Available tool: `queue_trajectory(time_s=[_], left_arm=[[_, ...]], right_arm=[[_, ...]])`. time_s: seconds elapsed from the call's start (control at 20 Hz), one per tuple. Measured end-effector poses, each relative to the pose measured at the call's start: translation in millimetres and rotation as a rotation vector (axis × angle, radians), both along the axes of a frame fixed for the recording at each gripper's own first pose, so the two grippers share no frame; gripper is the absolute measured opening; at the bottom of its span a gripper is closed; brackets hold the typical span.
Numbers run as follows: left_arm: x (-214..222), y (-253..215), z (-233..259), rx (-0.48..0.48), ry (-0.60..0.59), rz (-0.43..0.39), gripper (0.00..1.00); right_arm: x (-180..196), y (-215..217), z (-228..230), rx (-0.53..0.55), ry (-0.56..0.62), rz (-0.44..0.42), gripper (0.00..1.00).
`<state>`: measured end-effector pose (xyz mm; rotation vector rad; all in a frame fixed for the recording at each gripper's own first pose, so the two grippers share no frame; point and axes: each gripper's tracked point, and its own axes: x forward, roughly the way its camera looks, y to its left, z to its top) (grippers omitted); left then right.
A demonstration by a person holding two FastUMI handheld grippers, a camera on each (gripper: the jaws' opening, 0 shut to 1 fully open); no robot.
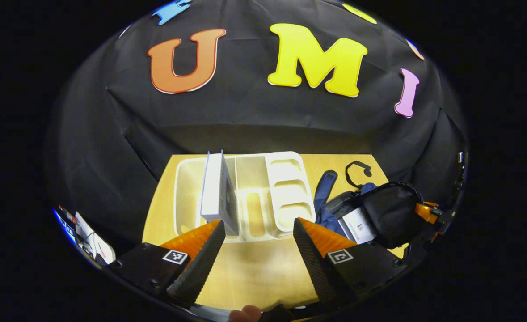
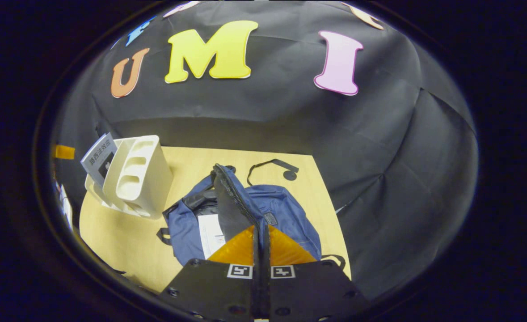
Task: Open the schoolbag, grab two books from the bookshelf and put them into the schoolbag.
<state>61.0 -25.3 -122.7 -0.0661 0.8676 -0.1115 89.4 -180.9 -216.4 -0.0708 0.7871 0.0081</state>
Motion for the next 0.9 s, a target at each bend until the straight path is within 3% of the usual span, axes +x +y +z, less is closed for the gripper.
queue_trajectory(time_s=[0.3, 0.9], left_arm=[[39.9, 51.3, 9.7, 0.004, -0.001, 0.061, 0.98], [68.7, 60.8, -66.5, -0.054, 0.289, 0.007, 0.98]], right_arm=[[0.4, -6.8, 2.7, 0.009, 0.008, -0.035, 0.0], [-5.3, -6.8, -0.8, 0.032, 0.027, -0.062, 0.0]])
